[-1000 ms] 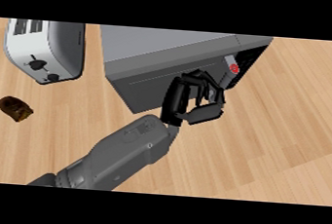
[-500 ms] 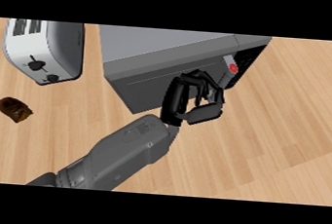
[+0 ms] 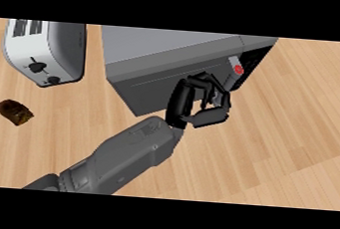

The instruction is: Pick up the milk, place it into the microwave and close the microwave

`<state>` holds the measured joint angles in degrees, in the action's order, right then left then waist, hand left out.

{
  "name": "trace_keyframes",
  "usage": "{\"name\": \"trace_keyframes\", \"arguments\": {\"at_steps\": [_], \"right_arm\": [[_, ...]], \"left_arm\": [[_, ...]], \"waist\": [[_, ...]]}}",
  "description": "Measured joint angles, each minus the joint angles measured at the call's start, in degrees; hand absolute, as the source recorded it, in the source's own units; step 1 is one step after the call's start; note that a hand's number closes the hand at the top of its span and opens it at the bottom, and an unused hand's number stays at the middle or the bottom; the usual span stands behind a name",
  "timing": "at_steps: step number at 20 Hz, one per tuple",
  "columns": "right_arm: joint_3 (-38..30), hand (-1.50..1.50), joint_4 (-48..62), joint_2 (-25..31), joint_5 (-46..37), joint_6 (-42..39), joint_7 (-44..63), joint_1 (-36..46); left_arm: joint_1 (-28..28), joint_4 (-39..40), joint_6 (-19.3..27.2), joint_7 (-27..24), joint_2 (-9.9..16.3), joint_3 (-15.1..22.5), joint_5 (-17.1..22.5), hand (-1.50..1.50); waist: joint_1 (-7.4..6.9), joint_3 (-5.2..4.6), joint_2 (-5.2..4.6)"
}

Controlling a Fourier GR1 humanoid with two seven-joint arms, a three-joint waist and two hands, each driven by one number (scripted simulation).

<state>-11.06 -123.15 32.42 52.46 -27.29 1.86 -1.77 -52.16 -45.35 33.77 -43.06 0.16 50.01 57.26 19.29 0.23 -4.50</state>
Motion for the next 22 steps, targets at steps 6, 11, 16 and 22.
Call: {"name": "trace_keyframes", "arguments": {"at_steps": [6, 11, 16, 22], "right_arm": [[0.5, -1.5, -0.2, 0.8, 2.8, -1.3, 0.4, 0.8], [-0.3, -1.5, -0.7, 1.7, 4.7, -1.7, 0.7, 0.8], [-1.6, -1.5, -1.5, 2.3, 5.9, -1.3, 1.1, 0.1], [-3.1, -1.5, -2.6, 3.2, 7.0, -0.5, 2.0, -1.3]], "left_arm": [[-1.6, 1.8, 2.0, 1.8, -0.2, 2.5, -0.3, 1.5], [-2.8, 2.4, 2.6, 3.7, -0.2, 4.3, 0.8, 1.5], [-3.7, 2.5, 2.7, 5.4, -0.3, 6.0, 2.3, 1.5], [-3.8, 2.3, 0.9, 5.8, -0.3, 7.1, 4.5, -1.5]], "waist": [[-0.5, 0.09, 0.37], [-1.07, 0.0, 0.61], [-2.18, -0.14, 0.84], [-3.64, -0.31, 1.0]]}}
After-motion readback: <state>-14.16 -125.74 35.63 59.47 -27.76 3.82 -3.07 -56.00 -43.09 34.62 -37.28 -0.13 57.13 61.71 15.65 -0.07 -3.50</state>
